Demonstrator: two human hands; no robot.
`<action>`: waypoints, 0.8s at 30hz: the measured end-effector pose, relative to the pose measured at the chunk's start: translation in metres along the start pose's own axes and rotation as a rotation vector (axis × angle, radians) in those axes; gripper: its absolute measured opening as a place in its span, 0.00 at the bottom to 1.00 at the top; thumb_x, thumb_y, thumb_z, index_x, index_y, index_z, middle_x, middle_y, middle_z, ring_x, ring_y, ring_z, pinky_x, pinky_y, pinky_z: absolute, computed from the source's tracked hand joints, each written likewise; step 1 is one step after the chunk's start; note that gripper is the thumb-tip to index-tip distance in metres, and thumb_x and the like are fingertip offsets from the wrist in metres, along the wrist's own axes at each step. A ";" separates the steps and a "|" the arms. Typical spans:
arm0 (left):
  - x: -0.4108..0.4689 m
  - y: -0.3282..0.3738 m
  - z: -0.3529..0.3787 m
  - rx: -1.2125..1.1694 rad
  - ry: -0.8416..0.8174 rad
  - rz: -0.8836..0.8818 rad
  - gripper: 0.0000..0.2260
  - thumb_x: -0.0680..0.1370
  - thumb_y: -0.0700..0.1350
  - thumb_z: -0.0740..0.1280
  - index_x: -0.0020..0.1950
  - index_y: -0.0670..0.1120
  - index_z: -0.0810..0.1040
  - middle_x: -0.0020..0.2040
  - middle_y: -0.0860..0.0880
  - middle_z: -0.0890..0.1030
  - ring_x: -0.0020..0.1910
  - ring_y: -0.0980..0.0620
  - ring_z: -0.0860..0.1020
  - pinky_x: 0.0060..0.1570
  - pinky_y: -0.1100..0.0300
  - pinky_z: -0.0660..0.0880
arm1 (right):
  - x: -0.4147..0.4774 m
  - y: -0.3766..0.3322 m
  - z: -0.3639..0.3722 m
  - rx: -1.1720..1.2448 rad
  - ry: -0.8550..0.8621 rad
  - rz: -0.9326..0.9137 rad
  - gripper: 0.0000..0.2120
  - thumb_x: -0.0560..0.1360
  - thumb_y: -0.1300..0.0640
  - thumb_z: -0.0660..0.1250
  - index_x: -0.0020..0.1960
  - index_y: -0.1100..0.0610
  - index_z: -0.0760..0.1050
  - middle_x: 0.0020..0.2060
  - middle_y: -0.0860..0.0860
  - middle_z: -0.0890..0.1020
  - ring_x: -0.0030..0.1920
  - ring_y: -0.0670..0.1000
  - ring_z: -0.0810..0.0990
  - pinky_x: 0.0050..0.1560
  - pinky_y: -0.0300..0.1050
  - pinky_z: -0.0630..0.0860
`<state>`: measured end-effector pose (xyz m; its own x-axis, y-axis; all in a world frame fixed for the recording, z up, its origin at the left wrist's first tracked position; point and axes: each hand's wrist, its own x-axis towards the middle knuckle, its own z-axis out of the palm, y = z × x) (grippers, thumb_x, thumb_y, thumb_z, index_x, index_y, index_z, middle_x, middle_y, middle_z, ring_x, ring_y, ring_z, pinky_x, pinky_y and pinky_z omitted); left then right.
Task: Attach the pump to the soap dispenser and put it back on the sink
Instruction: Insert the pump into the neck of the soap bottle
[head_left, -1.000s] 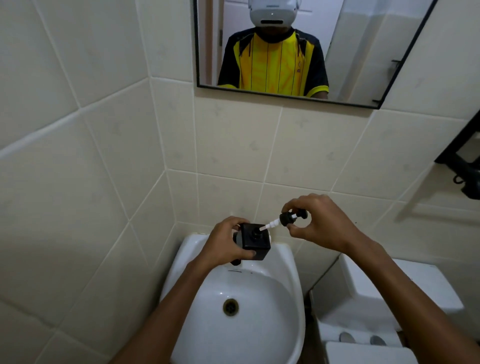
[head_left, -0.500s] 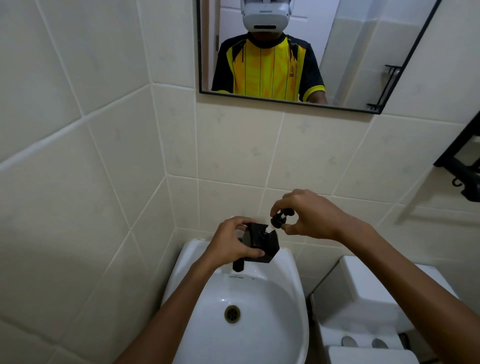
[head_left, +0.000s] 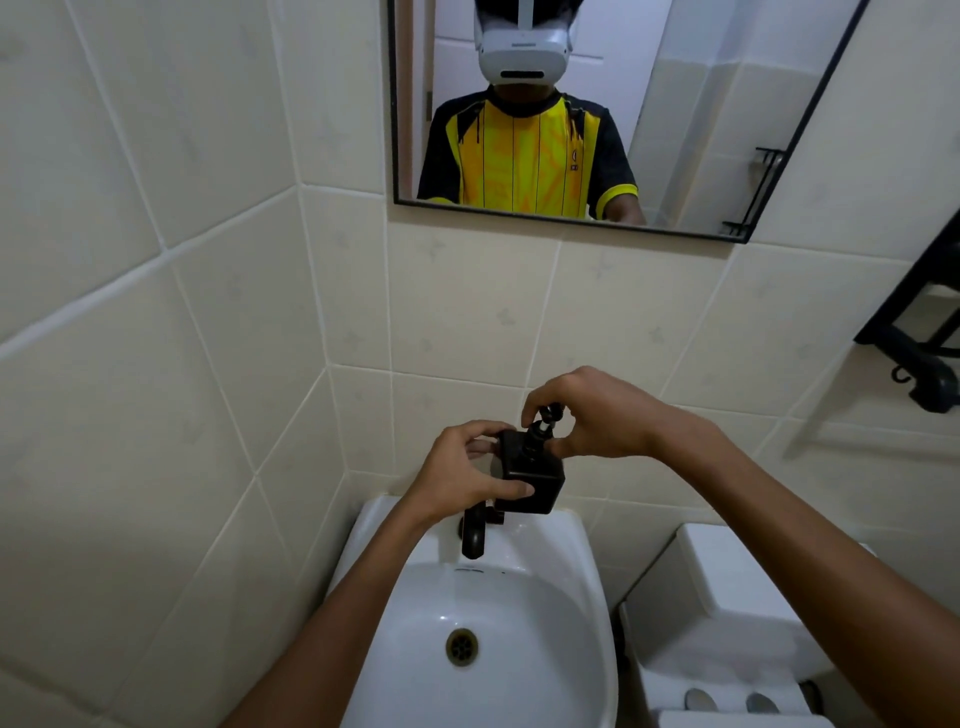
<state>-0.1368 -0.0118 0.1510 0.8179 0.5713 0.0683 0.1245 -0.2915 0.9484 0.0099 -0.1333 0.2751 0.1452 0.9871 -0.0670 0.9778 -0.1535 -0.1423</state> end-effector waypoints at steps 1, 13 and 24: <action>0.001 0.004 -0.001 -0.010 0.000 0.014 0.29 0.60 0.46 0.84 0.59 0.56 0.81 0.55 0.56 0.85 0.59 0.54 0.81 0.67 0.58 0.73 | 0.000 0.000 -0.002 0.015 0.003 0.005 0.17 0.70 0.56 0.75 0.58 0.48 0.81 0.48 0.47 0.84 0.50 0.49 0.81 0.50 0.51 0.81; 0.043 0.091 -0.049 -0.143 0.068 0.174 0.27 0.63 0.37 0.83 0.60 0.45 0.82 0.52 0.49 0.86 0.52 0.50 0.85 0.48 0.62 0.82 | -0.012 0.027 -0.060 0.621 0.342 0.047 0.24 0.75 0.56 0.75 0.68 0.48 0.73 0.57 0.49 0.81 0.55 0.48 0.83 0.55 0.47 0.83; 0.084 0.173 -0.079 -0.179 0.049 0.326 0.29 0.65 0.40 0.82 0.65 0.45 0.81 0.57 0.48 0.87 0.57 0.52 0.85 0.56 0.55 0.81 | -0.005 0.040 -0.085 0.955 0.500 0.004 0.25 0.75 0.61 0.74 0.69 0.51 0.74 0.62 0.49 0.83 0.62 0.47 0.82 0.61 0.45 0.78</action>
<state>-0.0908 0.0464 0.3452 0.7698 0.5084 0.3859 -0.2417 -0.3274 0.9135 0.0607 -0.1405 0.3537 0.4050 0.8597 0.3114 0.4868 0.0856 -0.8693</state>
